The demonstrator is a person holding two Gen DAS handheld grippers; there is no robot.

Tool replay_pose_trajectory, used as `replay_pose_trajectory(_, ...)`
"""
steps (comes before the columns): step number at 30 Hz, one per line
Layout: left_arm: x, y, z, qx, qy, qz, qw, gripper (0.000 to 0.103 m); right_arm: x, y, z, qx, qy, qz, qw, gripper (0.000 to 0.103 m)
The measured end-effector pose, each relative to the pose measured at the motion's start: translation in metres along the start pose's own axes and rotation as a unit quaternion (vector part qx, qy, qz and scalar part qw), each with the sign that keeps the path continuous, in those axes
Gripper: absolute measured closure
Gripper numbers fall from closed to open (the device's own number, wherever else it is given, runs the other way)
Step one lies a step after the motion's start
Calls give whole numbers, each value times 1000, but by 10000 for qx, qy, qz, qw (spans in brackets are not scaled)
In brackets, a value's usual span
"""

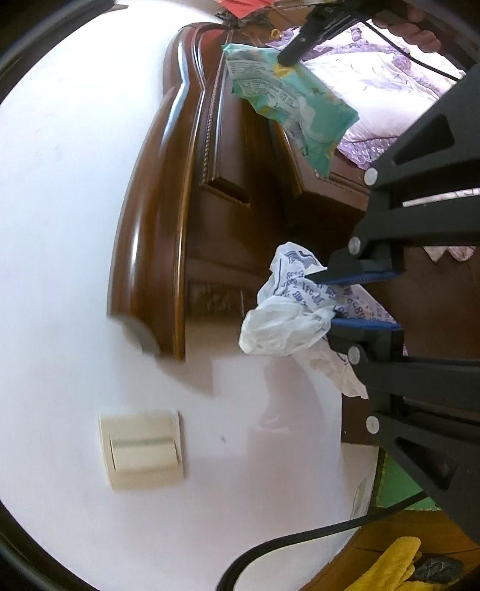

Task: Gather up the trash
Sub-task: 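Carry the white bag and teal packet with both grippers over the red bin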

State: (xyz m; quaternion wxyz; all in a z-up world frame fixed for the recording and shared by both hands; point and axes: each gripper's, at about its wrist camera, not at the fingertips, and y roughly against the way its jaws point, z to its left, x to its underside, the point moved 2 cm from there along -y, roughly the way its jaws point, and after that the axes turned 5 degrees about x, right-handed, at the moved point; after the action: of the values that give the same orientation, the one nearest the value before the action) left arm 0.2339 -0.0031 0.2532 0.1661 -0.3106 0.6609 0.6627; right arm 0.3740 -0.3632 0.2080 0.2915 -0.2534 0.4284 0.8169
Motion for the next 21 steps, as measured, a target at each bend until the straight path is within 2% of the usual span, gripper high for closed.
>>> replay_pose_trajectory(10, 6, 0, 3, 12, -15, 18, 10000, 87, 46, 14, 58, -114, 230, 146, 9996, 99)
replay_pose_trajectory(21, 7, -14, 6, 271, -237, 88, 9993, 87, 101, 12, 106, -100, 532, 120, 9985, 99)
